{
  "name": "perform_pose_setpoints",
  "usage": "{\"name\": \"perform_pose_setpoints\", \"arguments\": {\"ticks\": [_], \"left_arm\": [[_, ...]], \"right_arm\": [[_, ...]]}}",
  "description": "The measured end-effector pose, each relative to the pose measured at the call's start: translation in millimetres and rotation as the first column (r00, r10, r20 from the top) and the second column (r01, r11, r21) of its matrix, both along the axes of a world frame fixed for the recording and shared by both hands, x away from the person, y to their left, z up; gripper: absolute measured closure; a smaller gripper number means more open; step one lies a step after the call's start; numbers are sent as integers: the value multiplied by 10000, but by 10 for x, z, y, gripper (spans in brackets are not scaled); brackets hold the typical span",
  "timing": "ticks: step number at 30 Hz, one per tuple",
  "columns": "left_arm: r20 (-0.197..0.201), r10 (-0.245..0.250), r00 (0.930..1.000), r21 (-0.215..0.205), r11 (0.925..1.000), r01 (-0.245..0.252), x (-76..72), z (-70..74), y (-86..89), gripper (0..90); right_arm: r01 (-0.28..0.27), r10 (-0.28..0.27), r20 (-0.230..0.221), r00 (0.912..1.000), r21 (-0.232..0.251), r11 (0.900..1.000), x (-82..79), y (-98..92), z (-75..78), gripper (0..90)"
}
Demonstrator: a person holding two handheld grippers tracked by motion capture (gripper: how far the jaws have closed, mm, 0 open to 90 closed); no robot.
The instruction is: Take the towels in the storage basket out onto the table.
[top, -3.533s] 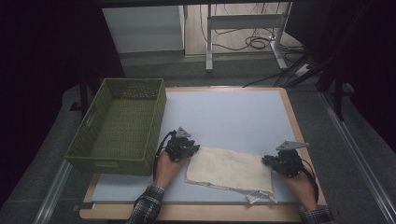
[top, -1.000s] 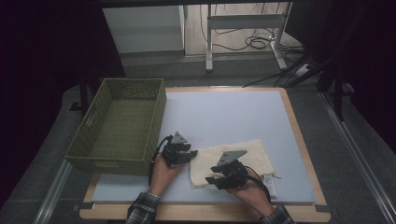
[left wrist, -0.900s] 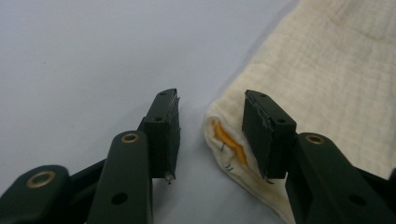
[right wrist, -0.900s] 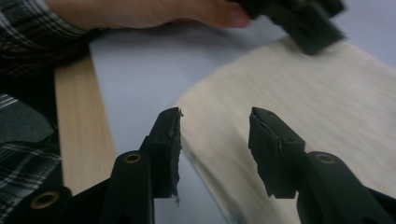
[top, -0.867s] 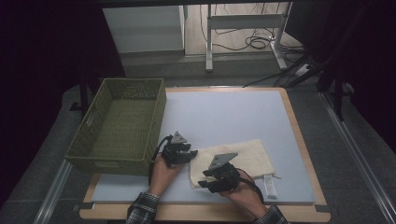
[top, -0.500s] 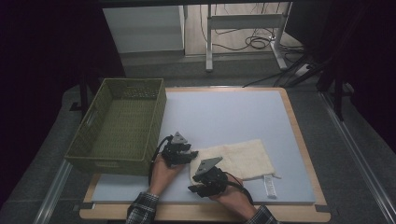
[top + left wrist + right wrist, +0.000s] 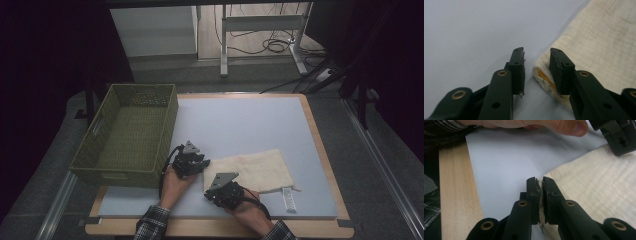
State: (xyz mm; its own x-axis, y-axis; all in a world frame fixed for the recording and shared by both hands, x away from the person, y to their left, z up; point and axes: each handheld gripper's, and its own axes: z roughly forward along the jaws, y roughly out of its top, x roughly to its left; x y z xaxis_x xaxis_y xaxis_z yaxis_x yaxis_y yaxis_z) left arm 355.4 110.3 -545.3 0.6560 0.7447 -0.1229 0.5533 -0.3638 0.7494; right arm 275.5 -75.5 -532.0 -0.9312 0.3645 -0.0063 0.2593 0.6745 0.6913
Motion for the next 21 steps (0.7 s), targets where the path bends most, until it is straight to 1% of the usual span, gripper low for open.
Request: {"name": "perform_pose_setpoints", "arguments": {"ticks": [2, 3, 4, 6, 8, 10, 13, 16, 19, 21], "left_arm": [[-32, 74, 10000, -58, 10000, -74, -1, 0, 2, 698], [-44, -209, 9998, -139, 9997, 209, 3, 0, 6, 735], [0, -345, 9994, -105, 9993, 345, -2, 1, -1, 809], [67, -418, 9991, -33, 9991, 418, -10, 4, -11, 846], [5, -399, 9992, -155, 9991, 399, -6, 6, -1, 860], [-11, -367, 9993, -283, 9989, 366, -5, 11, 11, 864], [162, -353, 9992, -304, 9989, 358, -18, 48, 0, 866], [378, -399, 9985, -220, 9989, 407, -16, 100, -28, 867], [590, -484, 9971, -340, 9981, 504, 10, 187, -67, 868], [752, -562, 9956, -319, 9978, 588, 30, 252, -111, 868]], "right_arm": [[-29, 29, 2, 10000, 12, 10000, 3, -3, 1, 841], [-58, 58, 4, 10000, 16, 10000, 6, -4, 2, 841], [-66, 66, -54, 10000, 51, 10000, 12, -7, 3, 841], [-79, 81, -139, 9999, 110, 9999, 23, -14, 4, 842], [-94, 98, -227, 9997, 160, 9998, 29, -21, 10, 842], [-102, 107, -200, 9997, 253, 9996, 24, -34, 32, 842], [-81, 87, -134, 9999, 473, 9988, 17, -69, 89, 842], [-47, 50, -48, 10000, 638, 9980, 19, -122, 160, 841], [69, -75, 82, 9999, 752, 9971, 27, -192, 222, 841], [179, -194, 187, 9996, 780, 9968, 36, -255, 266, 841]]}}
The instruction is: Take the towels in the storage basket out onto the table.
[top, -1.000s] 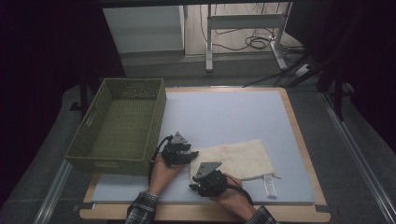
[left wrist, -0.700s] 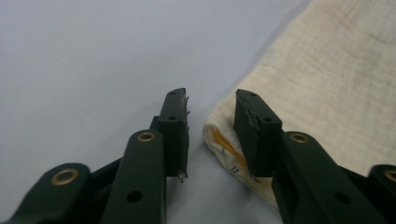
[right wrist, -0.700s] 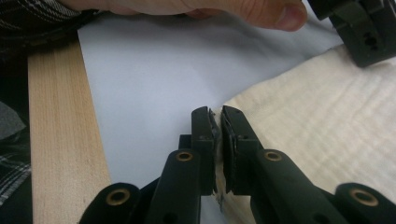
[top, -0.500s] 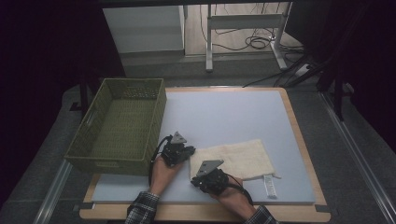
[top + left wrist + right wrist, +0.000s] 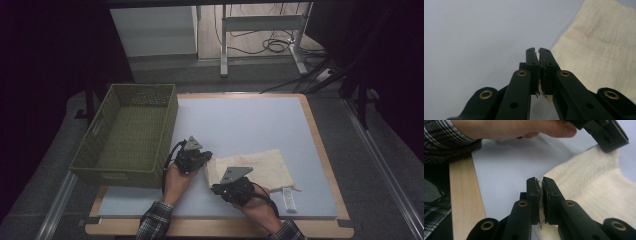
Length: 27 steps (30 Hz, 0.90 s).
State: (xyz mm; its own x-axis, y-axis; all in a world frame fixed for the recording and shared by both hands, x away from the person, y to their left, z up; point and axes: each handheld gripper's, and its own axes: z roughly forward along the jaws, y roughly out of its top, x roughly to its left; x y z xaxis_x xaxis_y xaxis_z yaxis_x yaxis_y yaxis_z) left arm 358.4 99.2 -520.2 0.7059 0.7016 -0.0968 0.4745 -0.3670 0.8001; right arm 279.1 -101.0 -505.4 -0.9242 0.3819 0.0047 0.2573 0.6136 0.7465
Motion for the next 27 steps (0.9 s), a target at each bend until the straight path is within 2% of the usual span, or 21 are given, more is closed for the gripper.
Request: {"name": "perform_pose_setpoints", "arguments": {"ticks": [6, 12, 20, 27], "left_arm": [[438, -402, 9982, -178, 9990, 410, 71, 161, -162, 867], [618, -802, 9949, -323, 9961, 824, 157, 235, -375, 867], [708, -1264, 9894, -278, 9913, 1287, 278, 256, -702, 868], [775, -1719, 9821, -147, 9847, 1736, 366, 265, -1019, 867]], "right_arm": [[429, -434, 174, 9989, 290, 9987, 35, -238, 102, 841], [925, -937, 224, 9954, 511, 9944, 52, -492, 140, 841], [1705, -1721, 139, 9850, 791, 9822, 72, -849, 165, 841], [2302, -2323, 108, 9726, 953, 9685, 67, -1159, 177, 841]]}}
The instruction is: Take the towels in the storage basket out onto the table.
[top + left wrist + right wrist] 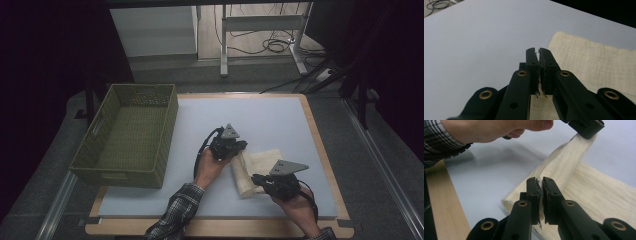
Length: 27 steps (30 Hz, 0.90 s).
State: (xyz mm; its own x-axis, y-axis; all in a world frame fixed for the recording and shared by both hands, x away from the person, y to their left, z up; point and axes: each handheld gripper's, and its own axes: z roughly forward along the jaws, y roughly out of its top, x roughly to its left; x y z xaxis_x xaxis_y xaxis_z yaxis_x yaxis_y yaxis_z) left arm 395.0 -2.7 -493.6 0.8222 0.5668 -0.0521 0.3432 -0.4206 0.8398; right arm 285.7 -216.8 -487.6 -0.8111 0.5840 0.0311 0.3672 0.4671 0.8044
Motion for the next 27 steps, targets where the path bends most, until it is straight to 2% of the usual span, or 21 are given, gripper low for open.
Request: {"name": "perform_pose_setpoints", "arguments": {"ticks": [13, 17, 22, 24, 27], "left_arm": [[159, -676, 9976, 327, 9972, 670, 113, 20, -502, 867], [162, -751, 9970, 284, 9968, 747, 135, 17, -637, 867], [117, -958, 9953, 570, 9938, 950, 182, -1, -760, 865], [33, -921, 9957, 565, 9942, 918, 193, -23, -809, 865], [-7, -967, 9953, 852, 9917, 964, 211, -56, -859, 865]], "right_arm": [[868, -867, -84, 9962, 98, 9962, -29, -399, -31, 841], [1106, -1105, -48, 9939, 60, 9938, -38, -492, -36, 841], [1444, -1443, -78, 9895, 39, 9895, -42, -604, -53, 841], [1567, -1568, -140, 9875, -36, 9876, -33, -643, -81, 840], [1668, -1671, -270, 9856, -140, 9859, -16, -668, -124, 840]]}}
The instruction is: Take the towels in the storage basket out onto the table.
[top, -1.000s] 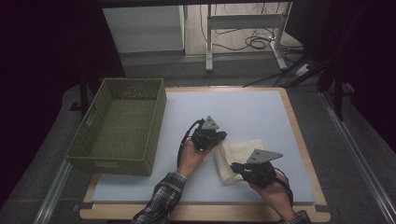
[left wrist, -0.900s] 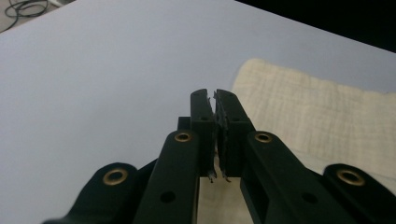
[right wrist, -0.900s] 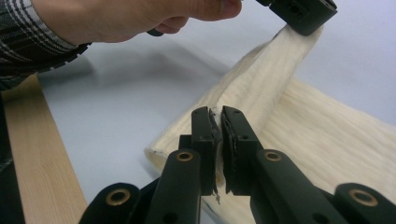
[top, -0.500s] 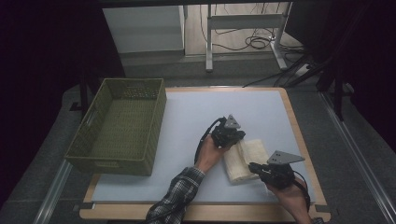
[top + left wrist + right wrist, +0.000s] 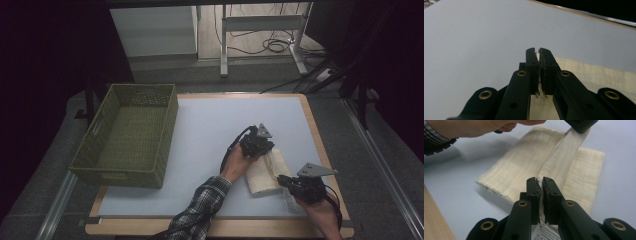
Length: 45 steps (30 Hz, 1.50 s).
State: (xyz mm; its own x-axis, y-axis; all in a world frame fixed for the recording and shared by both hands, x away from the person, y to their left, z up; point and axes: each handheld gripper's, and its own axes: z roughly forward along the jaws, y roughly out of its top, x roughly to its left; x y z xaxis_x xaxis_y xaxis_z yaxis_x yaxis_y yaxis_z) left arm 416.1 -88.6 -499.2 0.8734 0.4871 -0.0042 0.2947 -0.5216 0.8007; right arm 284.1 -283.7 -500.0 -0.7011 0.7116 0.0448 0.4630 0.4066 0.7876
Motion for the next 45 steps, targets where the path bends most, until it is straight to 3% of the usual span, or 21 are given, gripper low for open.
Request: {"name": "perform_pose_setpoints", "arguments": {"ticks": [5, 6, 9, 12, 13, 19, 22, 27, 32, 40, 44, 45], "left_arm": [[-168, 128, 9998, -60, 9999, -129, 28, -37, -33, 851], [-137, 196, 9997, -148, 9997, -198, 27, -35, -32, 816], [-72, 437, 9990, -616, 9971, -441, 20, 19, -11, 558], [-32, 590, 9983, -835, 9948, -591, 15, 88, 14, 461], [22, 580, 9983, -728, 9957, -577, 15, 105, 31, 439], [48, 708, 9975, -503, 9962, -704, -41, 130, 206, 403], [-28, 791, 9969, -342, 9963, -792, -91, 110, 364, 399], [-300, 966, 9949, -183, 9951, -972, -129, 39, 603, 415], [-737, 1197, 9901, -1, 9928, -1200, -123, -97, 793, 418], [-1084, 1388, 9844, 190, 9903, -1375, -89, -264, 831, 416], [-1129, 1326, 9847, 539, 9904, -1271, -77, -318, 773, 429], [-1311, 1182, 9843, 441, 9926, -1134, -68, -336, 770, 443]], "right_arm": [[106, -107, -98, 9999, -31, 9999, 36, -30, -68, 832], [122, -122, -94, 9999, -22, 9999, 39, -35, -66, 826], [343, -343, 113, 9993, -6, 9994, 39, -70, -37, 765], [576, -574, 240, 9981, -78, 9983, 46, -135, -5, 715], [698, -696, 275, 9972, -91, 9975, 42, -169, 9, 695], [1366, -1342, 457, 9899, -546, 9891, 10, -382, 80, 661], [1624, -1606, 462, 9859, -389, 9860, 2, -449, 132, 624], [1433, -1424, 367, 9891, -231, 9894, 60, -322, 146, 585], [1378, -1373, 125, 9904, -591, 9887, 152, -172, 30, 559], [1652, -1700, -281, 9850, -1265, 9781, 130, -248, -122, 513], [1640, -1703, -609, 9835, -966, 9817, 153, -285, -186, 500], [1623, -1684, -769, 9827, -798, 9835, 163, -295, -199, 513]]}}
